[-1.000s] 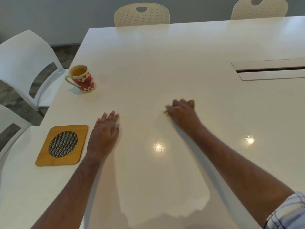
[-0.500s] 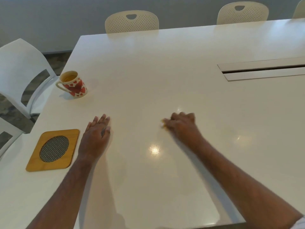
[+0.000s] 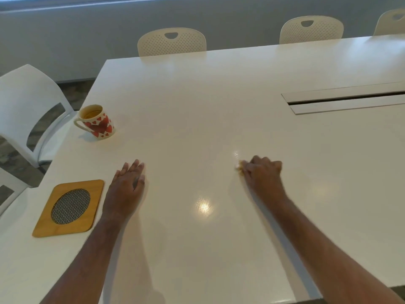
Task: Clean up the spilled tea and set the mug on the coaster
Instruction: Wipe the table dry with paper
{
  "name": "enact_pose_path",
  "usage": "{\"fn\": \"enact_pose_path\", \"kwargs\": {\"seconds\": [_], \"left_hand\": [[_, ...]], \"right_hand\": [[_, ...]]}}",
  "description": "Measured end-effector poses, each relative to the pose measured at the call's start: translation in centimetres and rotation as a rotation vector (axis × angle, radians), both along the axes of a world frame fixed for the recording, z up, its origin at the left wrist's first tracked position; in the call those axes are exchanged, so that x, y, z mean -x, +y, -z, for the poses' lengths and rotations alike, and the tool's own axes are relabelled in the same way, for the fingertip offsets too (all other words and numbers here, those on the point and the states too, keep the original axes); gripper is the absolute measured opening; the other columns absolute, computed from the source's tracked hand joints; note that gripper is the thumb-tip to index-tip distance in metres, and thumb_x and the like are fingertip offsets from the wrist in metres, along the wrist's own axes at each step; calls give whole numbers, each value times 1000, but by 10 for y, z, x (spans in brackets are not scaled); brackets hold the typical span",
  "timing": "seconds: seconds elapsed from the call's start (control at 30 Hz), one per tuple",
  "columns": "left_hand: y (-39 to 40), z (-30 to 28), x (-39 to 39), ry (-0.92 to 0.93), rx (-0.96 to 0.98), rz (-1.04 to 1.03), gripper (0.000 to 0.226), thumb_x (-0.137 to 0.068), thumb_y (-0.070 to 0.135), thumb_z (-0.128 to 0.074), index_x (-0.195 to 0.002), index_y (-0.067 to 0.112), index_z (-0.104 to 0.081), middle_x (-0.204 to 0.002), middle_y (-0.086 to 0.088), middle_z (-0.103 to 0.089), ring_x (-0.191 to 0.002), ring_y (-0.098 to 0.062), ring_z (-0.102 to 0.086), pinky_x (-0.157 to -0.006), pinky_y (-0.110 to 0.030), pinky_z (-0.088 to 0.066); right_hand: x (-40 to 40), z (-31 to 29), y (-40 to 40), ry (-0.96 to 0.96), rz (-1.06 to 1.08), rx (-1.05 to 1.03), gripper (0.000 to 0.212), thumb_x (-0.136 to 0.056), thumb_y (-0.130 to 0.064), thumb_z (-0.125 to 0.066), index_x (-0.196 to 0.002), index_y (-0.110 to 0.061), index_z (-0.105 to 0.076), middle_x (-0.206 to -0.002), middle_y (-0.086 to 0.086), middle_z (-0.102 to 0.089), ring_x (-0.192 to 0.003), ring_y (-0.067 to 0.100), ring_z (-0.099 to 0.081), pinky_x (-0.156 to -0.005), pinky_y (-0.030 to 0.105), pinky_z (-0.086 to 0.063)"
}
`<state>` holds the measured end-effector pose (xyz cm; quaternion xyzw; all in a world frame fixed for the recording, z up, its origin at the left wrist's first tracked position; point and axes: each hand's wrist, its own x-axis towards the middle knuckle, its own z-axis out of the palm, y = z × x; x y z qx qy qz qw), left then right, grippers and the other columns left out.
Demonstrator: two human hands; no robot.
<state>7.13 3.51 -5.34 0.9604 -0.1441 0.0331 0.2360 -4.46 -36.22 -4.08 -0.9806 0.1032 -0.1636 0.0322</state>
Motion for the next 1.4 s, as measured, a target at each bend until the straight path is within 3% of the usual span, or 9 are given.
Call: {"fn": "enact_pose_path", "kwargs": {"seconds": [0.07, 0.17, 0.4, 0.47, 0.63, 0.73, 0.87, 1.07, 1.4], "left_hand": [[0, -1, 1, 2, 6, 0, 48, -108, 26, -46, -156, 26, -47, -165, 8, -37, -157, -14, -22, -130, -43, -17], [-1, -1, 1, 3, 11, -2, 47, -108, 27, -46, -156, 25, -47, -165, 7, -37, -157, -14, -23, -130, -43, -17], [0, 0, 0, 3, 4, 6, 48, -108, 27, -46, -156, 24, -46, -165, 7, -37, -157, -15, -23, -129, -45, -19], [1, 0, 0, 4, -2, 6, 48, -109, 28, -45, -157, 25, -45, -166, 7, -36, -157, -14, -22, -129, -45, -19], [1, -1, 0, 9, -20, 5, 49, -109, 30, -43, -158, 26, -42, -167, 9, -34, -158, -12, -20, -130, -41, -16], [2, 0, 0, 10, -18, 7, 49, -109, 29, -43, -158, 26, -43, -167, 10, -34, -158, -12, -20, -130, -42, -16], [2, -1, -1, 12, 0, 10, 48, -109, 28, -44, -157, 26, -44, -166, 9, -35, -158, -12, -20, -130, -44, -17], [3, 1, -2, 6, -16, 16, 48, -109, 27, -46, -156, 25, -45, -166, 6, -36, -158, -17, -22, -129, -43, -16], [0, 0, 0, 12, -26, 15, 48, -109, 26, -46, -157, 22, -45, -166, 4, -36, -158, -19, -23, -129, -43, -15]], "right_hand": [[0, -1, 44, -10, -152, -15, 12, -91, -44, -65, -97, -35, -70, -83, -7, -59, -80, 22, -61, -74, 39, -28], [13, 3, 107, -8, -360, 9, 14, -87, -38, -72, -100, -34, -68, -83, -8, -56, -82, 18, -58, -74, 40, -32], [48, 2, 114, 5, -631, 10, 19, -101, -40, -53, -118, -40, -62, -93, -12, -53, -90, 13, -52, -78, 40, -38], [44, 3, 87, 16, -578, -29, 22, -102, -46, -50, -120, -44, -64, -94, -14, -55, -92, 12, -54, -80, 41, -38], [23, 1, -18, 11, -265, -167, 34, -96, -54, -45, -117, -50, -70, -92, -17, -61, -91, 10, -60, -76, 34, -18], [24, -5, -79, 8, -48, -154, 39, -93, -54, -42, -116, -49, -73, -92, -14, -63, -90, 17, -62, -75, 35, -22], [42, -5, -127, 32, 127, -151, 26, -102, -44, -52, -118, -46, -73, -96, -12, -64, -95, 20, -62, -80, 41, -31], [89, 5, -121, 4, 156, -153, 22, -102, -34, -62, -119, -39, -74, -93, -12, -60, -89, 20, -61, -79, 39, -29], [173, 6, -26, -17, -17, -96, 40, -98, -45, -44, -121, -32, -75, -85, -13, -60, -77, 16, -60, -75, 37, -28]]}}
